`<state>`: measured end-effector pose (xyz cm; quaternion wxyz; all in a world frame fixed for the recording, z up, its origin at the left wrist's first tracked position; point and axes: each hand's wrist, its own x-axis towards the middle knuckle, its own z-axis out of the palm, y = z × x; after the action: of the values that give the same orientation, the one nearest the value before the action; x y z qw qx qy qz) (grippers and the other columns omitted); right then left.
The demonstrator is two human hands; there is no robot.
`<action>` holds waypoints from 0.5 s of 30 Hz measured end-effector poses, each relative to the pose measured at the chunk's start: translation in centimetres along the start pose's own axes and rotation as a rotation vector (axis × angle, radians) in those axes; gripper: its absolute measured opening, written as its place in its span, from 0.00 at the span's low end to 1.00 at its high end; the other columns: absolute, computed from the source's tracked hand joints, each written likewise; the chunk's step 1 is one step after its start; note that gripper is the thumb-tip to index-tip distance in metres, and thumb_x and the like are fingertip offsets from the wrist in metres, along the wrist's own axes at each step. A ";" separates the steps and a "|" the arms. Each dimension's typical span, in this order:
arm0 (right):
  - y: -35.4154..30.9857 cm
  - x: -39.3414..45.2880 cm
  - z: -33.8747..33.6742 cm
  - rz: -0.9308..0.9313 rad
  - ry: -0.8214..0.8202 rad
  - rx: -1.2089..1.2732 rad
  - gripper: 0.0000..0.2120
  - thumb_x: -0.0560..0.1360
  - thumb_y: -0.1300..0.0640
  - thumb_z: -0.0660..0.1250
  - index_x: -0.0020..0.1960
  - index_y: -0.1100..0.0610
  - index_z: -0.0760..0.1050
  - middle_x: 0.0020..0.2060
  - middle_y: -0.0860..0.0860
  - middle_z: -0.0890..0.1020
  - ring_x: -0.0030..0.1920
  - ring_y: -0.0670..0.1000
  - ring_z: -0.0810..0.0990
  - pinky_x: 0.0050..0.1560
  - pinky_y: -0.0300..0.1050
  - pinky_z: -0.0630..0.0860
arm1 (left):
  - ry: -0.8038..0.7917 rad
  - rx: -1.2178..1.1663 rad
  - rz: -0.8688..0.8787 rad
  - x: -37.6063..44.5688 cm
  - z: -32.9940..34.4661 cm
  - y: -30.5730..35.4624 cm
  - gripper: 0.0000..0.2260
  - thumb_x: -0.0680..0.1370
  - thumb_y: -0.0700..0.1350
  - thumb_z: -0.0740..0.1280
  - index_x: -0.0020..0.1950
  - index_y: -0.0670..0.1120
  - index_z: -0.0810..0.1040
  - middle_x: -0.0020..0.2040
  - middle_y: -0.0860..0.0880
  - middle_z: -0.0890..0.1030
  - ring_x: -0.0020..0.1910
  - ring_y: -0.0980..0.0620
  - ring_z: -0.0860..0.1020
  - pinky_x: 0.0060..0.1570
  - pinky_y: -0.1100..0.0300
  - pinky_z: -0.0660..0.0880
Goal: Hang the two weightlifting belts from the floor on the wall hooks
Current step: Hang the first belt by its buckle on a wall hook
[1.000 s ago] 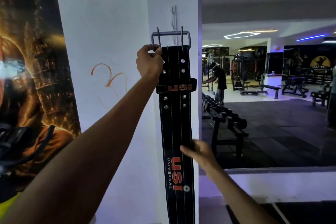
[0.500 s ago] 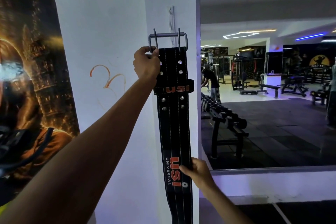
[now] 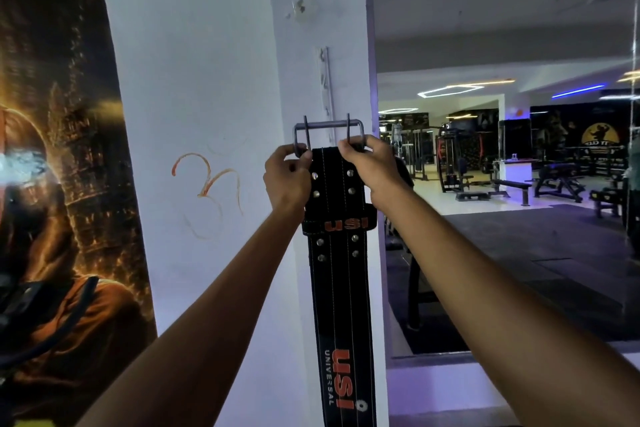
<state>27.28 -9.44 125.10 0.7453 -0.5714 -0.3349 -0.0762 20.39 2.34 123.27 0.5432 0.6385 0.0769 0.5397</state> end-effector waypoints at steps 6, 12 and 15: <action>0.0 0.9 0.7 0.026 0.121 0.108 0.07 0.72 0.57 0.75 0.48 0.58 0.82 0.39 0.51 0.85 0.43 0.52 0.82 0.37 0.45 0.77 | -0.115 -0.042 0.050 -0.4 -1.3 -1.7 0.16 0.78 0.45 0.73 0.64 0.42 0.81 0.47 0.43 0.88 0.46 0.47 0.87 0.49 0.51 0.84; -0.3 0.9 0.2 0.004 0.124 0.110 0.10 0.73 0.60 0.74 0.52 0.62 0.81 0.38 0.49 0.83 0.43 0.46 0.81 0.33 0.33 0.76 | -0.195 -0.130 0.009 -4.6 -2.7 -5.8 0.13 0.81 0.50 0.68 0.53 0.42 0.86 0.42 0.48 0.87 0.42 0.53 0.85 0.44 0.59 0.83; 0.2 0.6 0.2 0.017 0.116 0.101 0.09 0.73 0.60 0.74 0.52 0.62 0.81 0.38 0.49 0.84 0.43 0.47 0.81 0.40 0.36 0.76 | -0.204 -0.174 -0.024 -5.7 -2.8 -7.3 0.13 0.82 0.50 0.67 0.58 0.43 0.85 0.50 0.44 0.88 0.50 0.48 0.86 0.52 0.52 0.84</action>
<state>27.72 -9.01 125.29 0.7920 -0.5303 -0.2899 -0.0859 19.46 3.07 113.61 0.6081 0.6396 -0.0182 0.4699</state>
